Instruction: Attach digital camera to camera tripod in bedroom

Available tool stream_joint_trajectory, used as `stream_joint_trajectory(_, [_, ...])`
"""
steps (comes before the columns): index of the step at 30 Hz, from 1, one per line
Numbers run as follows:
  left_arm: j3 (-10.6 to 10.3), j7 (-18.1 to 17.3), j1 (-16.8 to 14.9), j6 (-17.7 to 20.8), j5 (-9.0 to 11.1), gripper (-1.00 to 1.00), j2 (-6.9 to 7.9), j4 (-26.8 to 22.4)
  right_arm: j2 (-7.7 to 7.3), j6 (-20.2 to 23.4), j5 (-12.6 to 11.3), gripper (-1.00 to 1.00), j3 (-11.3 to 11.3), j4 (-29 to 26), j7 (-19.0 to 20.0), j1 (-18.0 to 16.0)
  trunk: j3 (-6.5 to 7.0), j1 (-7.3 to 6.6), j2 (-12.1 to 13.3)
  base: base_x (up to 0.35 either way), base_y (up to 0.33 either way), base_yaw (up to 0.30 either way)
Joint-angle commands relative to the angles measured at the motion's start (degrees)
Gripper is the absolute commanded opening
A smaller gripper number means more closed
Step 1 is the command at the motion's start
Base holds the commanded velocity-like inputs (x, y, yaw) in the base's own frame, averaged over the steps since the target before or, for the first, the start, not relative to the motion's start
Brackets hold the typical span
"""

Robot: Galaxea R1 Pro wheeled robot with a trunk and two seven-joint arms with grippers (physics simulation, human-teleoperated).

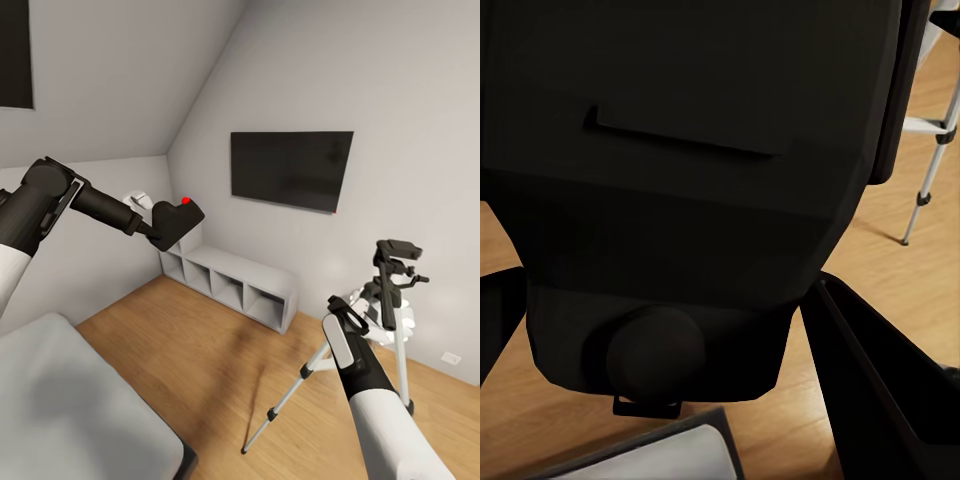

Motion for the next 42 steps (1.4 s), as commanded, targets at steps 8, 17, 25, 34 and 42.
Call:
stream_joint_trajectory(8, [-0.2,-0.6,-0.1,0.6,-0.6,-1.0,0.12,0.0,0.04,0.4,0.0,1.0,-0.1,2.5,0.0,-0.1,-0.14,0.05,-0.1,0.046,0.0,0.0])
stream_joint_trajectory(17, [-0.3,-0.6,-0.1,0.6,-0.6,-1.0,0.23,0.0,-0.06,0.1,0.0,1.0,0.0,5.9,0.4,0.0,-0.14,0.05,-0.1,0.005,0.0,0.0])
stream_joint_trajectory(25, [-0.2,-0.6,-0.1,0.6,-0.6,-1.0,0.13,0.0,-0.05,0.1,0.0,1.0,0.0,8.0,1.7,-0.1,-0.14,0.05,-0.1,0.0,0.0,0.0])
stream_joint_trajectory(34, [-0.2,-0.6,-0.1,0.6,-0.6,-1.0,0.12,0.0,-0.08,0.0,0.0,1.0,0.1,12.4,2.8,-0.1,-0.14,0.05,-0.1,0.0,0.0,0.0])
stream_joint_trajectory(42, [-0.2,-0.6,-0.1,0.6,-0.6,-1.0,-0.03,0.0,-0.14,-0.1,0.8,1.0,0.8,17.8,10.0,0.0,-0.14,0.05,-0.1,0.0,0.0,0.0])
